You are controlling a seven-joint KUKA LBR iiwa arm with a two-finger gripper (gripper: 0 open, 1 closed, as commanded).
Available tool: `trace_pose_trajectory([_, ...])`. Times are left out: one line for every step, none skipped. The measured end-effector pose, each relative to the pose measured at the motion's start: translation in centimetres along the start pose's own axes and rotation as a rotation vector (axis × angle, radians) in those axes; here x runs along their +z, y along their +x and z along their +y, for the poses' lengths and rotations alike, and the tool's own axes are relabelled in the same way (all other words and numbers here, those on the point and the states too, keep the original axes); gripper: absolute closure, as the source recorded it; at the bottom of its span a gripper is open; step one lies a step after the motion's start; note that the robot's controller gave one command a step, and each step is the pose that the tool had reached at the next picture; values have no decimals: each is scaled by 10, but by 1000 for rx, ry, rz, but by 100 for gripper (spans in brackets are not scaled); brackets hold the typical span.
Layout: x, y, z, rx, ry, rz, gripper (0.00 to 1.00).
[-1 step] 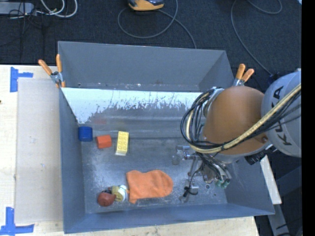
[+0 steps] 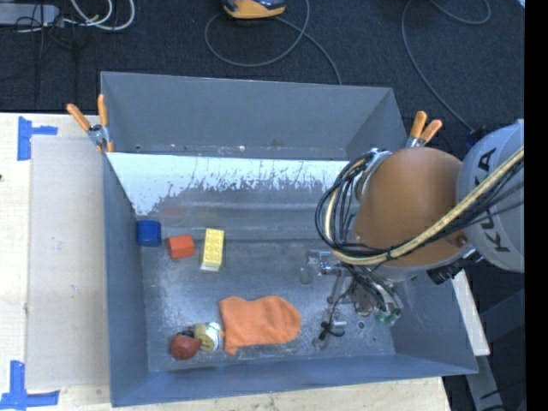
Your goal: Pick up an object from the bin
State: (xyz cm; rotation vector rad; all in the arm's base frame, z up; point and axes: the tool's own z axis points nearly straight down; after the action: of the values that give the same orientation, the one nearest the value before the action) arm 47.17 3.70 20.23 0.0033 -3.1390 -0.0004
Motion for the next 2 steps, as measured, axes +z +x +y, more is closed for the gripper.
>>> trace_pose_trajectory([52,-8,17,-44,0,-2,0])
trace_pose_trajectory([109,-13,48,-24,0,1,0])
